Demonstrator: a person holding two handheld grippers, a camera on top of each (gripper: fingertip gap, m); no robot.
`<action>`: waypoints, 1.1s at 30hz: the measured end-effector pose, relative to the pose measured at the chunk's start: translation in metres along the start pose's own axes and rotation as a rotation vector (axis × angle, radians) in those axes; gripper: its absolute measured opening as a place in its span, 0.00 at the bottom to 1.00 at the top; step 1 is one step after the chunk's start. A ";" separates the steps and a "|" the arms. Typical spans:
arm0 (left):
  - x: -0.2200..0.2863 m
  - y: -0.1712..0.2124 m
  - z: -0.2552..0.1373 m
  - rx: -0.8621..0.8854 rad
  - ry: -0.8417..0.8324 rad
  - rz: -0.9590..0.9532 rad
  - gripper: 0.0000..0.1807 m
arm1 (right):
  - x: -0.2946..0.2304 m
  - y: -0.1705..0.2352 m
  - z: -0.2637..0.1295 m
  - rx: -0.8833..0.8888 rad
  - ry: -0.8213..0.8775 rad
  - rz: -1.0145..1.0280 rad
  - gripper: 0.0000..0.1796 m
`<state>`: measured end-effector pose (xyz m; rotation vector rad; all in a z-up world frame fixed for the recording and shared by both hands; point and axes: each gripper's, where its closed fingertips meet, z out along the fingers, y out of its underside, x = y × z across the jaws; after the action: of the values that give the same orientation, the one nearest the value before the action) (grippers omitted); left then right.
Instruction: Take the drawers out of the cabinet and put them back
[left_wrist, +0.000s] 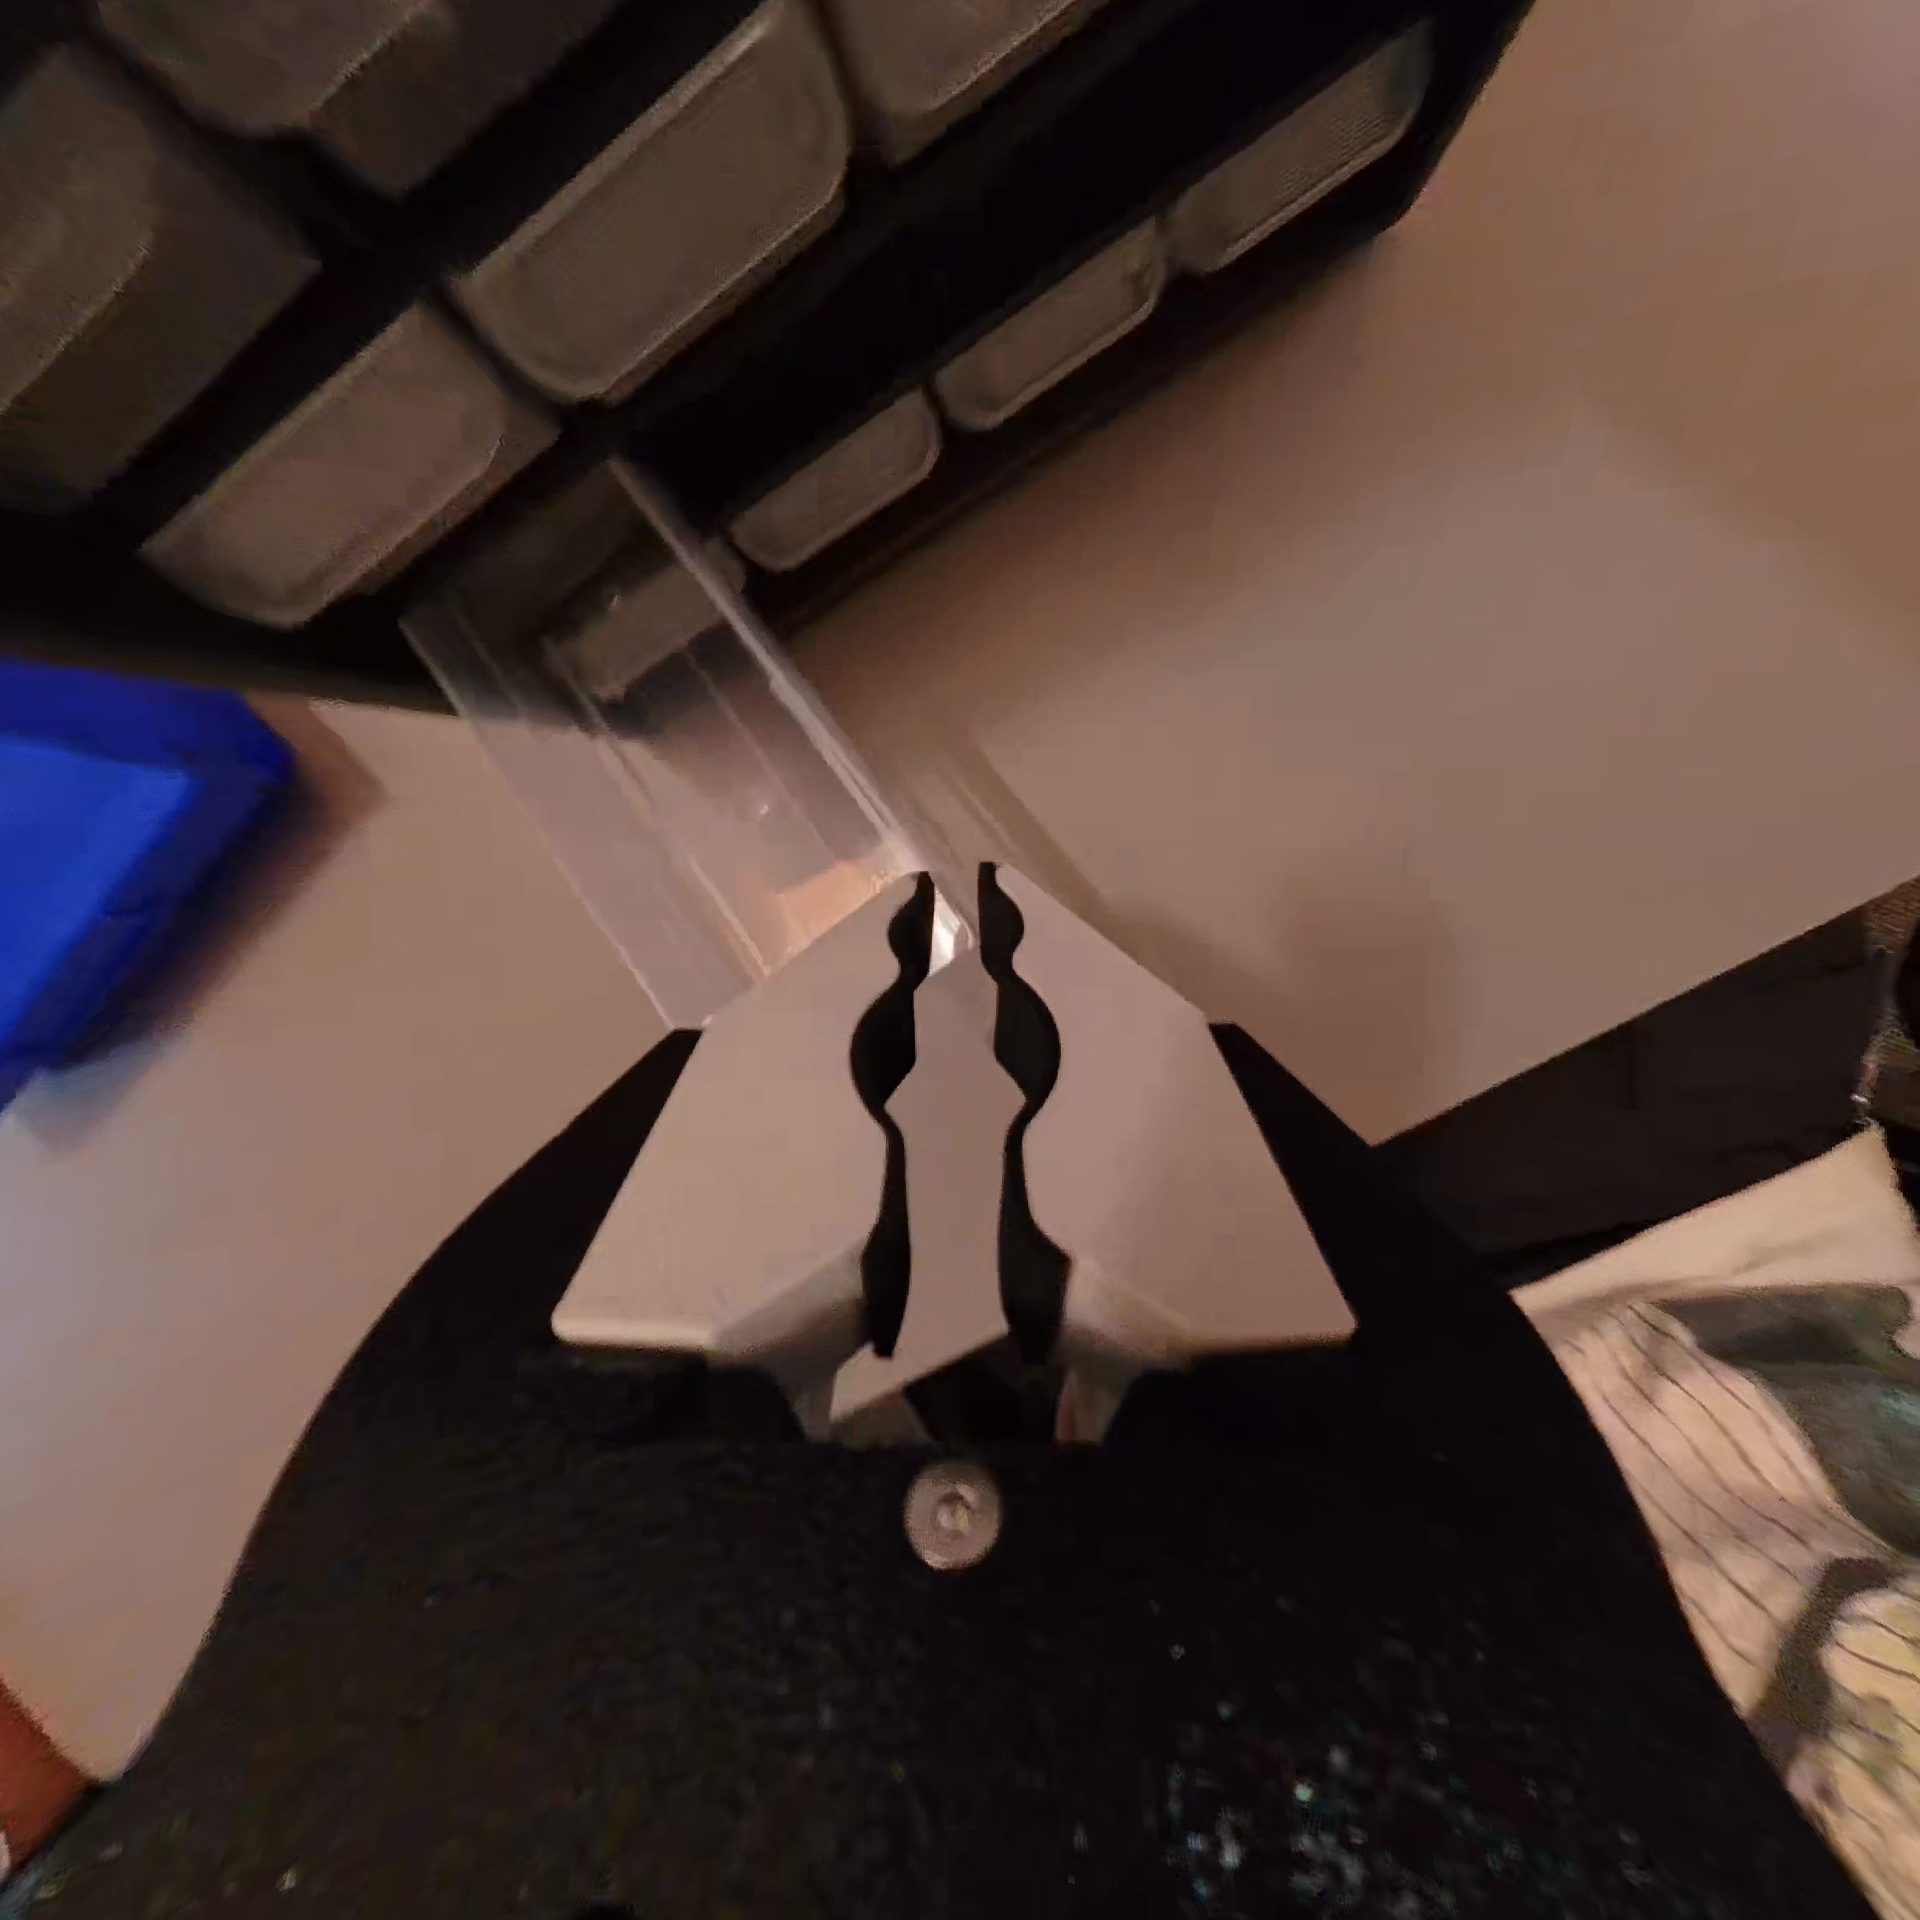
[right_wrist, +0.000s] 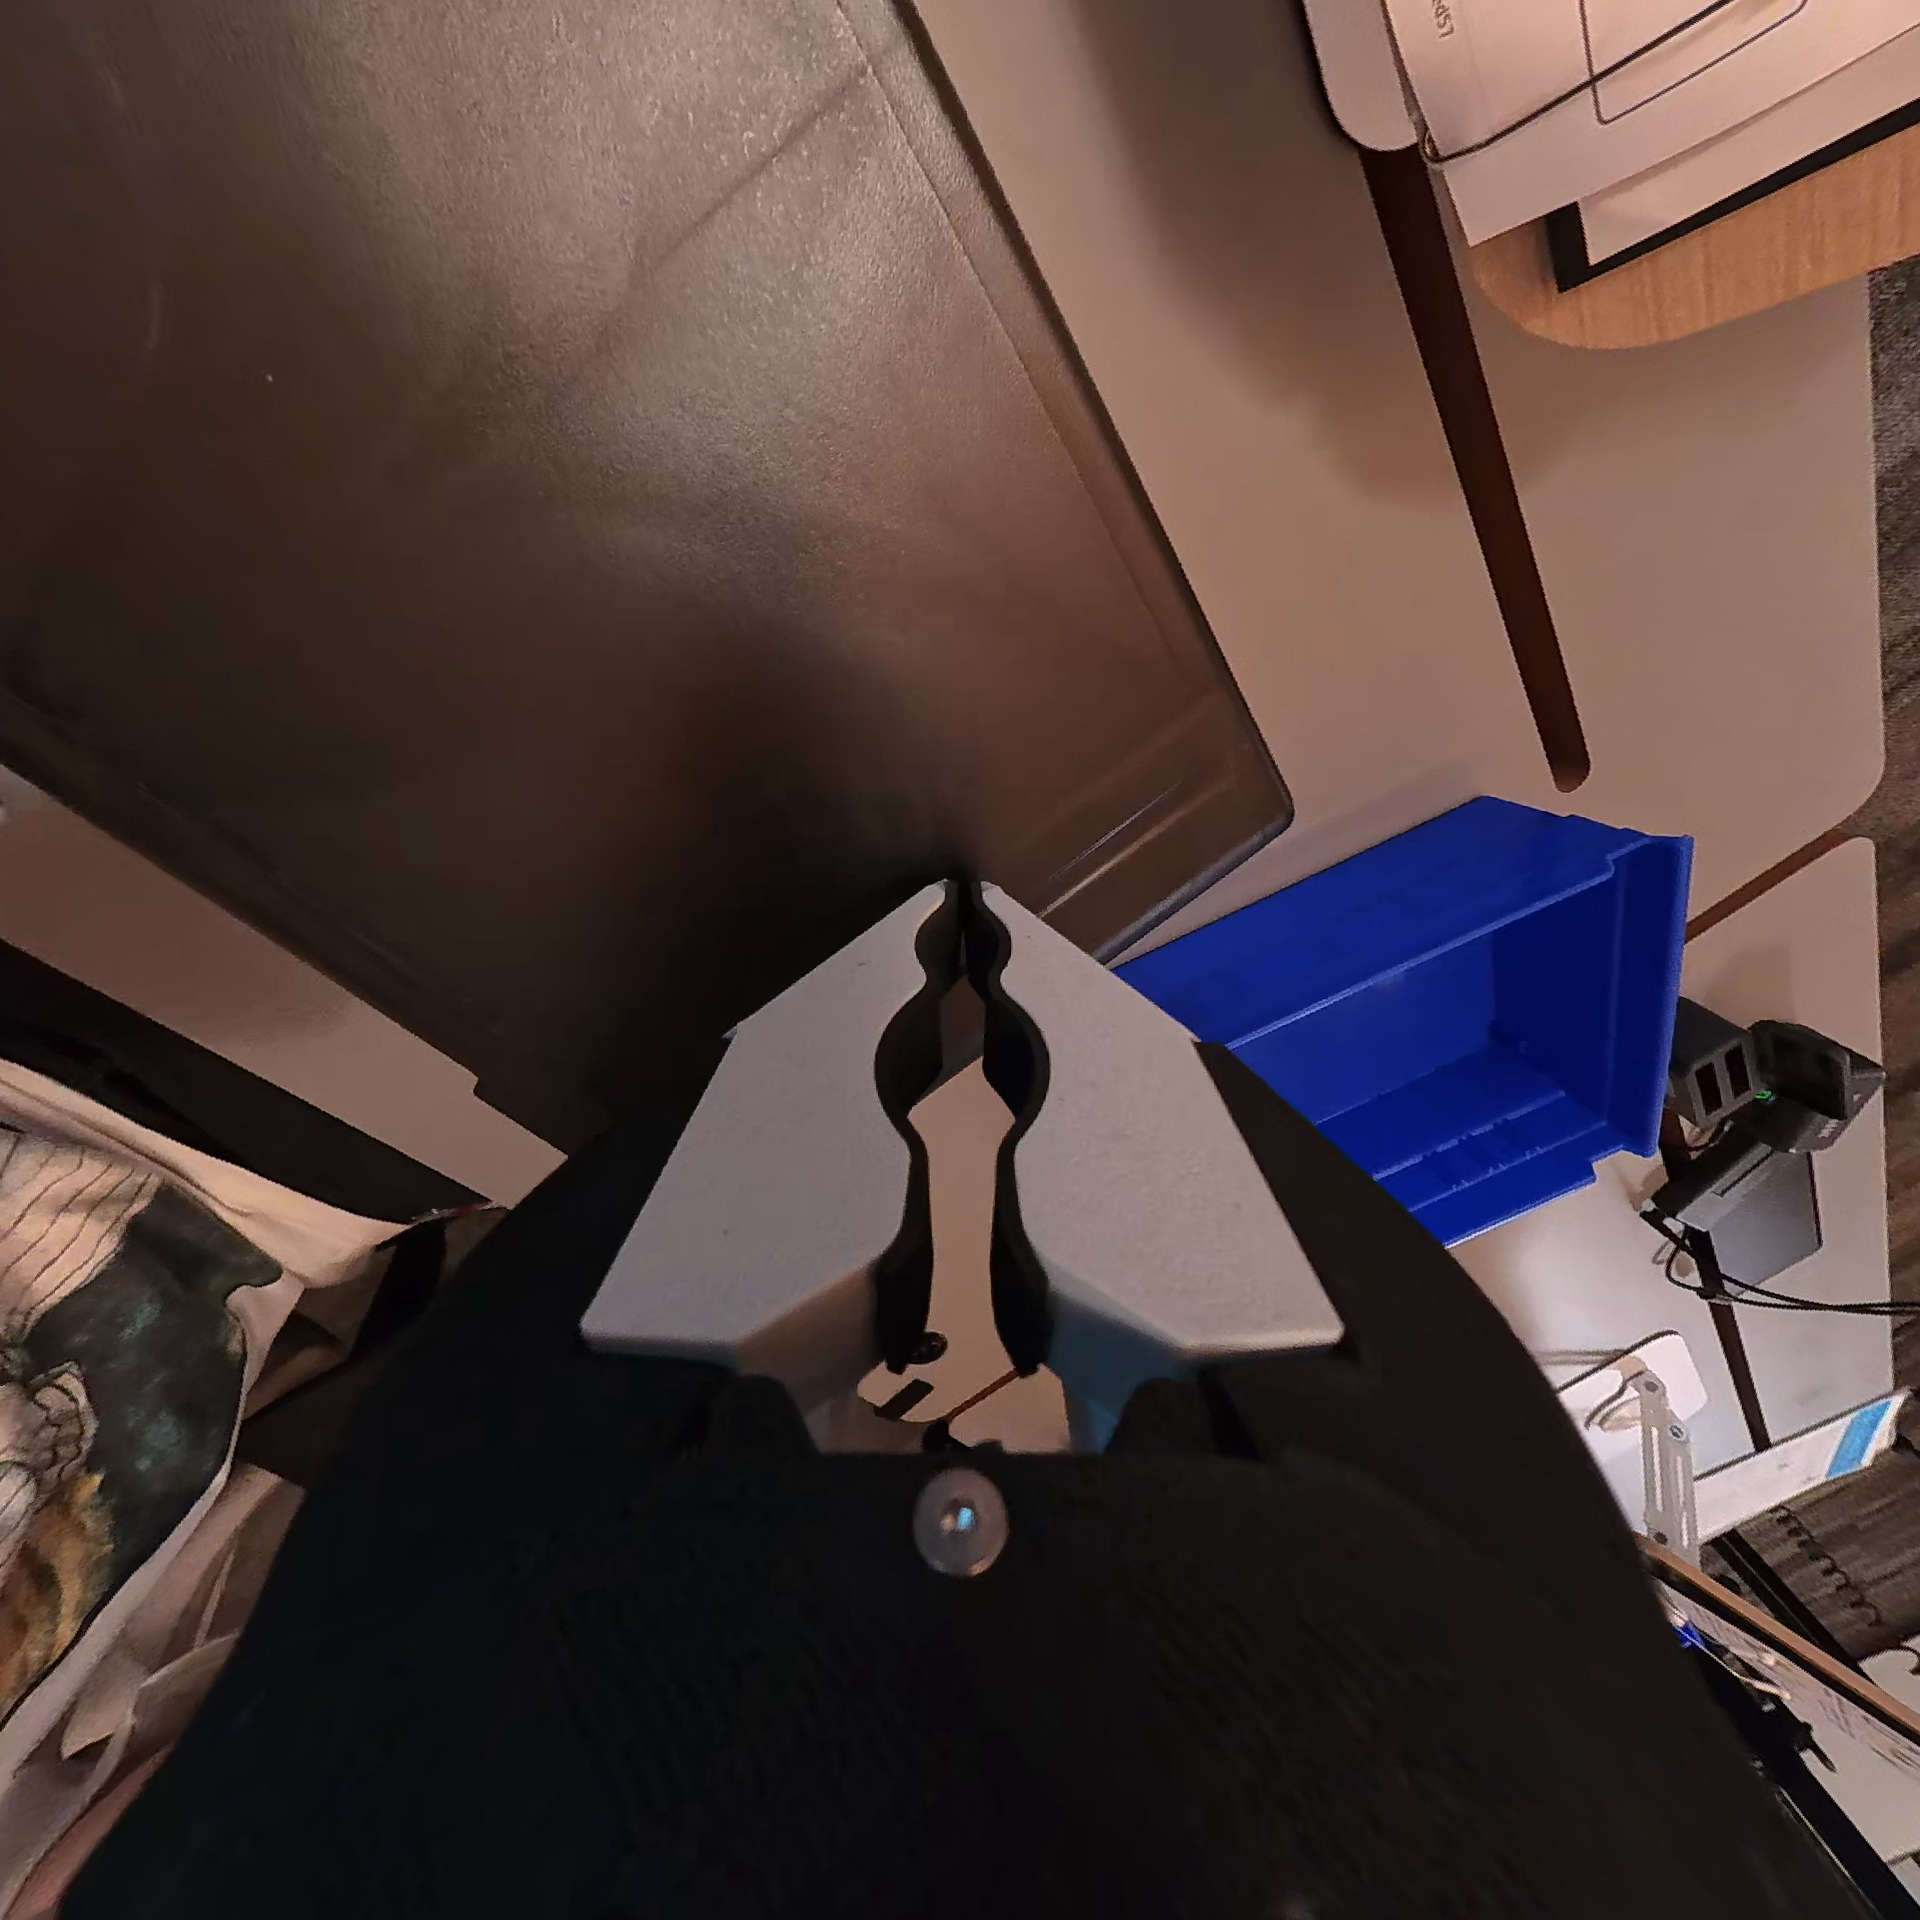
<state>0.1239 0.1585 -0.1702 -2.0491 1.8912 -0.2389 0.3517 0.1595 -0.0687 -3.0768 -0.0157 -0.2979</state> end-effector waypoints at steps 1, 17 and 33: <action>0.002 -0.003 0.002 0.044 -0.009 0.030 0.04 | 0.000 0.000 0.000 -0.001 0.005 -0.003 0.00; -0.033 -0.006 0.022 0.631 -0.393 0.519 0.03 | 0.000 0.000 0.000 -0.008 0.014 -0.006 0.00; -0.038 0.008 -0.004 0.936 -0.773 0.819 0.00 | 0.000 0.000 0.000 -0.015 0.022 0.017 0.00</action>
<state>0.1116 0.1955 -0.1652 -0.5440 1.4888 -0.0638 0.3518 0.1594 -0.0687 -3.0866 0.0143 -0.3319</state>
